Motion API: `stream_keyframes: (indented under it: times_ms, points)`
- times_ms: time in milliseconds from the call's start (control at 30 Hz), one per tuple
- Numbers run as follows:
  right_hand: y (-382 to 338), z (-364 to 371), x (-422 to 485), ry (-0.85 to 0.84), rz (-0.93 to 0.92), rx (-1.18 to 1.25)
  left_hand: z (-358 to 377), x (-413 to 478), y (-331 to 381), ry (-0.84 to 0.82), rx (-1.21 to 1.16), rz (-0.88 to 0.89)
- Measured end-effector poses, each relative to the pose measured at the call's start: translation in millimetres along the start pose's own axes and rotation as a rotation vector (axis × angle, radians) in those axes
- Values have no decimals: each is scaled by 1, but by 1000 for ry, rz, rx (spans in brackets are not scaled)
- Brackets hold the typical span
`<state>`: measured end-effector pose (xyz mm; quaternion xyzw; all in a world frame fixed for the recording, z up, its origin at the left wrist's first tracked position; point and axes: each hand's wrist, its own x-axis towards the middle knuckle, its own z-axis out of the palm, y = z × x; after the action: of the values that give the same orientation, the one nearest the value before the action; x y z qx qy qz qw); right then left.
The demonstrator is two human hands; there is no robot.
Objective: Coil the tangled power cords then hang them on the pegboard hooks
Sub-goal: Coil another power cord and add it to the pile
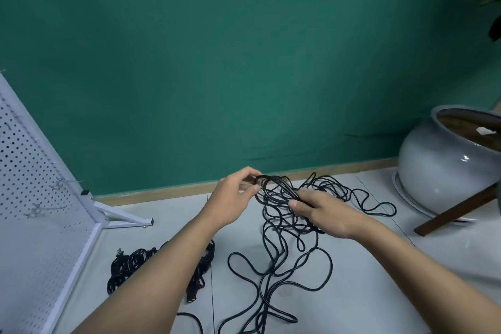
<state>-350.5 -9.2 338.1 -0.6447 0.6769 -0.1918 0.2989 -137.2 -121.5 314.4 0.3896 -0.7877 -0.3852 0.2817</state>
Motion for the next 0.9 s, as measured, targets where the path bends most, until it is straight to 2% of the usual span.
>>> stream_keyframes:
  times_ms: [133, 267, 500, 633, 700, 800, 900]
  points:
    - [7, -2, 4, 131, -79, 71, 6, 4, 4, 120, -207, -154]
    - [16, 7, 15, 253, -90, 145, 18, 5, 23, 132, -461, -249]
    - [25, 13, 21, 134, -61, 201, 31, 15, 42, 167, -712, -320]
    - [29, 9, 16, 88, -42, 383, 40, 17, 48, 138, -609, -212]
    - [26, 6, 12, 106, -56, 517, 44, 16, 44, 70, -524, -198]
    - [23, -1, 8, 174, -75, 673, 53, 14, 33, -126, -466, -249]
    - [23, -8, 3, 199, -79, 778, 69, 9, 24, -351, -195, -143]
